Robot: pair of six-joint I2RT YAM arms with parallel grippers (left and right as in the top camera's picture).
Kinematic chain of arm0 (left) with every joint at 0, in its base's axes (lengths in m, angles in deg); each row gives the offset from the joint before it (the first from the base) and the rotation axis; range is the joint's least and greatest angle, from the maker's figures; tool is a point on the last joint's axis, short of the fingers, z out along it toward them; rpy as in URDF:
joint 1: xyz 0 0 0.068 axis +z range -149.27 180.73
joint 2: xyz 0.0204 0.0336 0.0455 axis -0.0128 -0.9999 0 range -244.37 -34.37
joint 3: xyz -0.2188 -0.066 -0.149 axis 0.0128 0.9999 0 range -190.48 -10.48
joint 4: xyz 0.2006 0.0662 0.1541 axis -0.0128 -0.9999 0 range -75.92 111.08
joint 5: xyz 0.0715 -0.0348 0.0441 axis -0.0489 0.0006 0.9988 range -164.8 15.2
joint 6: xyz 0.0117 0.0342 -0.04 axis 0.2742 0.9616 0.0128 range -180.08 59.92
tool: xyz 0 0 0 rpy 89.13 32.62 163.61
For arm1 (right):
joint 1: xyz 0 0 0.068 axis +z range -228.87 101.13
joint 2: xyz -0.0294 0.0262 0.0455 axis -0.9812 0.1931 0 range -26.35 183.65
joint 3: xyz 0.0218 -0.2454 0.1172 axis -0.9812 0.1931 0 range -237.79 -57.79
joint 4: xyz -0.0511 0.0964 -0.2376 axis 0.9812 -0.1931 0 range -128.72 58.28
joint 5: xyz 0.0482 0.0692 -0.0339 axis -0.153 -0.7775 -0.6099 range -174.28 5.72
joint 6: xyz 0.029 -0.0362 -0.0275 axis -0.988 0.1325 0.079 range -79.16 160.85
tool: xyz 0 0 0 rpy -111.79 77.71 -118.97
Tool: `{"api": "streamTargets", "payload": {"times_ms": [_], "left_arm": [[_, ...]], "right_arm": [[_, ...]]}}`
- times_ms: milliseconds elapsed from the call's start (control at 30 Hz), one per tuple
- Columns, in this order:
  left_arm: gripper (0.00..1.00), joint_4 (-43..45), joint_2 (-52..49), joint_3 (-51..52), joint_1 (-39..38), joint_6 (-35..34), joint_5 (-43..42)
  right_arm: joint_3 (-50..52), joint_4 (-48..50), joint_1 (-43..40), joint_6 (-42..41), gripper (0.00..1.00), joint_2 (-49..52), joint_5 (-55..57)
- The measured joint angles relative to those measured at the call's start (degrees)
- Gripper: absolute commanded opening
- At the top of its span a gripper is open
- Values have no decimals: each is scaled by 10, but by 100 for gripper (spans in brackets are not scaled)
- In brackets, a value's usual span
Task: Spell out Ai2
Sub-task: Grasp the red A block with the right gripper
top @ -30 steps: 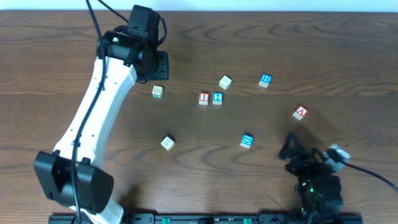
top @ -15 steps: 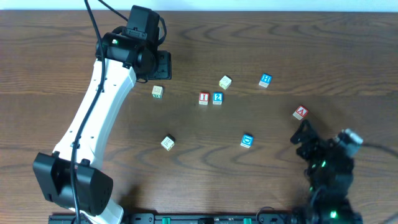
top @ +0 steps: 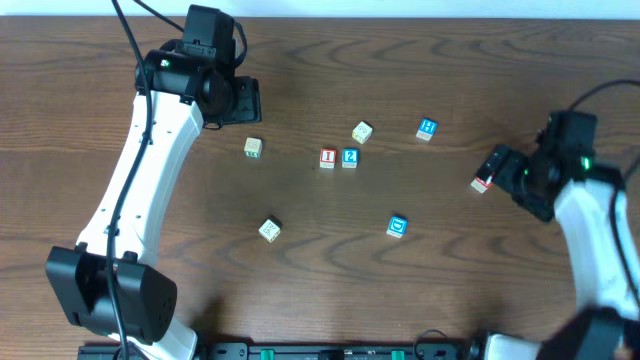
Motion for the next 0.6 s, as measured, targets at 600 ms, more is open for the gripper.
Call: {"api": "streamTargets", "payload": {"times_ms": [600], "left_arm": [[67,1,-33,0,0,0,-11]], "right_arm": [[-55,55,6,-7,60,188,-44]]}}
